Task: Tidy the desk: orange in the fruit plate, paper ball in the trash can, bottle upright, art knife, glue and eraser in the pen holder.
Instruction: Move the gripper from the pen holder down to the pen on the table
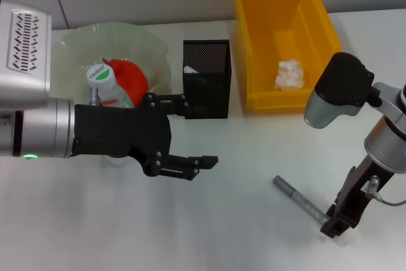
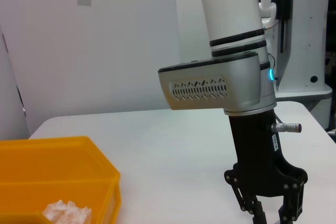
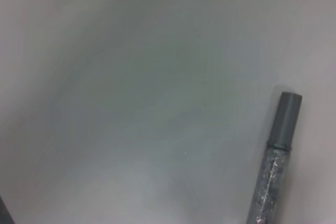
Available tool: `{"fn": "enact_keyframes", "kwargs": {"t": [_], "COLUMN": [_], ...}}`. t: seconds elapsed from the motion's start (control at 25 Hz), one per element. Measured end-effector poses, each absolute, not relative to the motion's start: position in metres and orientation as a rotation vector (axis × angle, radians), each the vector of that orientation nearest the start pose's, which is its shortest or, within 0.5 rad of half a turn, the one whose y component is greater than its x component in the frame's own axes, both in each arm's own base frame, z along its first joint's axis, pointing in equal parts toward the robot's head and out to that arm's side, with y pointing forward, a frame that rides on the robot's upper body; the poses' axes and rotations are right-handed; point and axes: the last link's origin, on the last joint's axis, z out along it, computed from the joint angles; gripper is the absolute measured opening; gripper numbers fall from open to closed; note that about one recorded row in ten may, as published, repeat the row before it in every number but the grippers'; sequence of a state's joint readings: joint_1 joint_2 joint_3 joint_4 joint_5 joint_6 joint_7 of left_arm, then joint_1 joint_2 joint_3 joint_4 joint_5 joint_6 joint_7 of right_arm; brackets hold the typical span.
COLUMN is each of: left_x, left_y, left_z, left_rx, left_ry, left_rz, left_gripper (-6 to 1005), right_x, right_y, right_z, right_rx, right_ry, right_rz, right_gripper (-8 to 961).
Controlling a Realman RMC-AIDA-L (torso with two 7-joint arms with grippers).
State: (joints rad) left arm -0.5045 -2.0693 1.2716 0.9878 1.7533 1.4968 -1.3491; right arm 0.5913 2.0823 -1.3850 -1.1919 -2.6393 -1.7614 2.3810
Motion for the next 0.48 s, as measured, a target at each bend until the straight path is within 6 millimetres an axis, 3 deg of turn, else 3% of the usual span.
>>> {"fn": "enact_keyframes", "kwargs": {"t": [0.48], "left_x": [-0.175], "left_y": [0.328], "left_z": [-0.0263], "left_rx": [-2.99], "left_ry": [0.087], "left_rz": [-0.572], "left_gripper": [812], "right_x": [0.2207], "right_y": [0.3153], "right_z": [-0.0139], "right_rx": [-2.768], "right_ry": [0.971], "right_rz": [-0.897], "right_gripper": [345]}}
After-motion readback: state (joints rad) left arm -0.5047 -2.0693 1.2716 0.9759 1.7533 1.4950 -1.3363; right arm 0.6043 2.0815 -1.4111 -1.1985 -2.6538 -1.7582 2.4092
